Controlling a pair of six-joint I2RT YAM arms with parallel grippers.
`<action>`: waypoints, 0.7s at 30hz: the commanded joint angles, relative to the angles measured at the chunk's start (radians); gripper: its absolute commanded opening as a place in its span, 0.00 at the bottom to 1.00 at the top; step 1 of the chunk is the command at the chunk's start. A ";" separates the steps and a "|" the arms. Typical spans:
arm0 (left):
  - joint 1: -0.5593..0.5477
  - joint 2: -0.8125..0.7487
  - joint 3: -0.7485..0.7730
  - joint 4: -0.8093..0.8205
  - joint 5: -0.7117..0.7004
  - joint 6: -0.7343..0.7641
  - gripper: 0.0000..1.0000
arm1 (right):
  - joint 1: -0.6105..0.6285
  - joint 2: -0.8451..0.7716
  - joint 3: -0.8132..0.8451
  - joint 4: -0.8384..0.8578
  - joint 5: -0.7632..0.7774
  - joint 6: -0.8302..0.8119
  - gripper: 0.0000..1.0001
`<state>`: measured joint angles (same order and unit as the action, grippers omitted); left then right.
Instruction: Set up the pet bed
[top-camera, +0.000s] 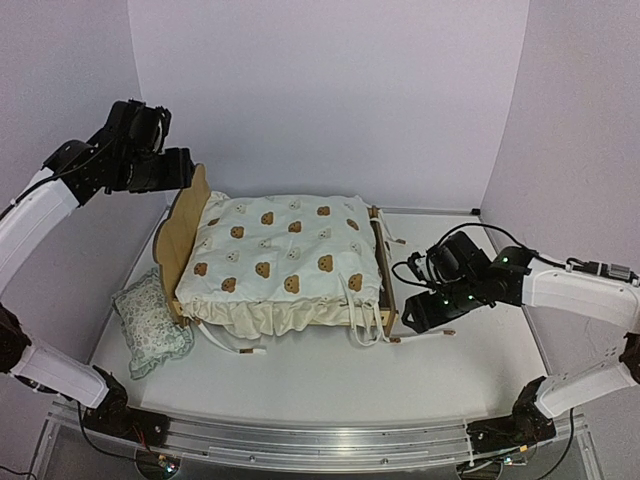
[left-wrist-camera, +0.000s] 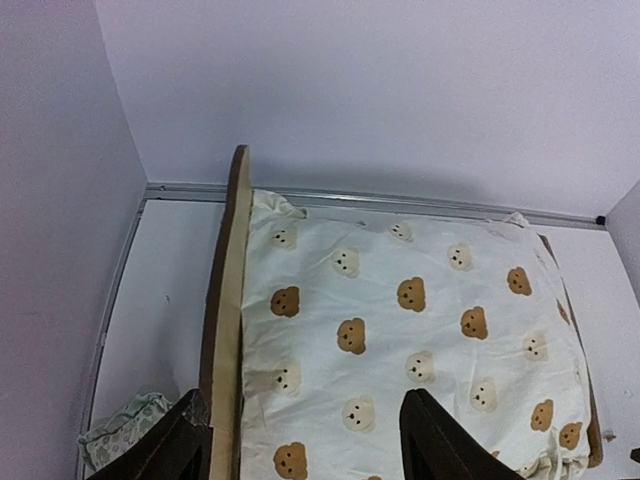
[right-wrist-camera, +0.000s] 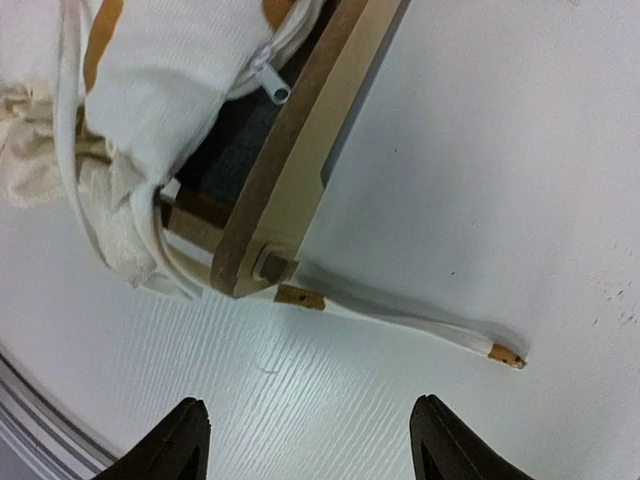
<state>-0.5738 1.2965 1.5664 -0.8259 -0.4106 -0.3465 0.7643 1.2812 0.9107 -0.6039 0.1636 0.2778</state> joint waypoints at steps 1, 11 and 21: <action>-0.046 0.091 0.141 -0.029 0.115 0.068 0.63 | 0.002 -0.070 -0.044 0.002 -0.155 -0.058 0.68; -0.443 0.482 0.349 -0.006 0.052 0.188 0.57 | 0.003 -0.138 -0.053 0.011 -0.200 0.001 0.60; -0.535 0.965 0.797 -0.077 0.174 0.221 0.50 | 0.003 -0.207 -0.122 0.019 -0.238 0.027 0.55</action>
<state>-1.1226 2.1719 2.1852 -0.8487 -0.2899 -0.1446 0.7643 1.1219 0.8136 -0.5926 -0.0542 0.2823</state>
